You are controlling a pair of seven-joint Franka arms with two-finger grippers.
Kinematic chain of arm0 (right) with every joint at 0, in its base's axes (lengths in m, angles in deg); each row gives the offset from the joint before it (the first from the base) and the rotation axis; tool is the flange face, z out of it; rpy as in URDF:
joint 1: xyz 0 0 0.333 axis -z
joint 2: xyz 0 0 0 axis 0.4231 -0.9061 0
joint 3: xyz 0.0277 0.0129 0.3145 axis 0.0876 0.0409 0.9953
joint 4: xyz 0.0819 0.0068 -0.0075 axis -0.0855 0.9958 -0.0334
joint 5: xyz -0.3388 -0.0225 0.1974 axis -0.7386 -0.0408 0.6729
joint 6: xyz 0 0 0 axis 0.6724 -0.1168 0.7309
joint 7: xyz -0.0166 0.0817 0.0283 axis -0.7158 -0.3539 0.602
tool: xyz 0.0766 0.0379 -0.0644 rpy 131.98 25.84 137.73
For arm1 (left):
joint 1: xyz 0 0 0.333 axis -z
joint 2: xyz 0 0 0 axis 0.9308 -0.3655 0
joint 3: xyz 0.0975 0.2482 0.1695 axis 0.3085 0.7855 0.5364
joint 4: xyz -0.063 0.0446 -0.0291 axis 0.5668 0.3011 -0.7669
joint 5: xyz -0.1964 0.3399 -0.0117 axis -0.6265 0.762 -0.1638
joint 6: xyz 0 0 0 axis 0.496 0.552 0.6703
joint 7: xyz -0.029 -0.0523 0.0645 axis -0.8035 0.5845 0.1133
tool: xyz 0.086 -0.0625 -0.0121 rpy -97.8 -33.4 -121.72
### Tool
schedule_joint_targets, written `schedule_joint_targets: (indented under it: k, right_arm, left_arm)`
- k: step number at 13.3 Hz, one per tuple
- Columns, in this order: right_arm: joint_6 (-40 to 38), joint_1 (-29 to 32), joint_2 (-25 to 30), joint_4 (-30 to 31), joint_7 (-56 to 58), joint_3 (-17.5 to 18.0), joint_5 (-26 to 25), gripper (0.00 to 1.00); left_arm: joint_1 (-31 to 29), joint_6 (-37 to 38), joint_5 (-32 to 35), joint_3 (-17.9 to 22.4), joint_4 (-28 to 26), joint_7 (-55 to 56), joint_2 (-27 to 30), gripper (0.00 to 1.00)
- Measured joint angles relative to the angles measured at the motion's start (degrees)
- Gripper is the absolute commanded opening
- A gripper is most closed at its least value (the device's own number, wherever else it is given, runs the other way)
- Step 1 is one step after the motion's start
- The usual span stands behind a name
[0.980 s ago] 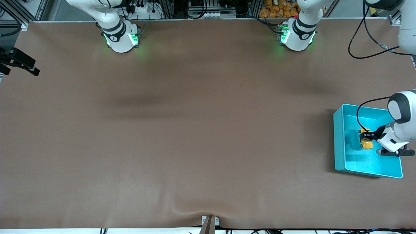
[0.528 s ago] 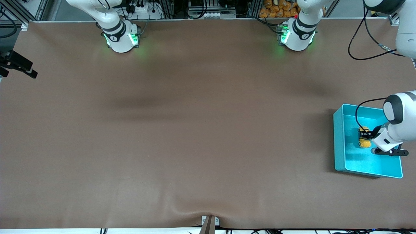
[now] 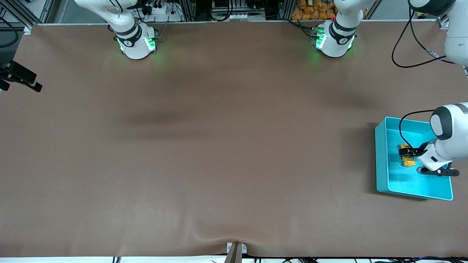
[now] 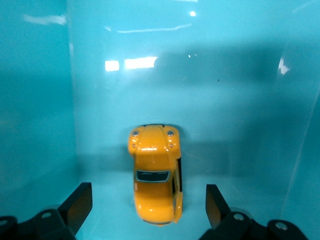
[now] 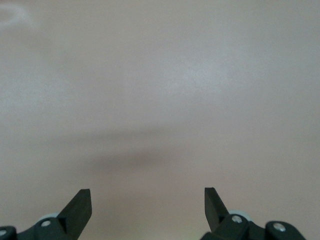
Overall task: Wind and store yellow beetle car
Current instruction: 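Lower the held car onto the bin floor with the left gripper, then open the left gripper and raise it away from the bin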
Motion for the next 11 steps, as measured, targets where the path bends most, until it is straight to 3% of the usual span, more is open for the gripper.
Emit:
schedule_joint_targets:
  k: [7, 11]
  right_arm:
    - [-0.7, 0.0, 0.0, -0.1, 0.0, 0.0, 0.0, 1.00]
    - [-0.9, 0.0, 0.0, -0.6, 0.0, 0.1, 0.1, 1.00]
  left_arm:
    - [0.0, 8.4, -3.9, -2.2, 0.4, 0.1, 11.5, 1.00]
    - [0.6, 18.3, -7.3, -3.7, 0.6, 0.1, 18.9, 1.00]
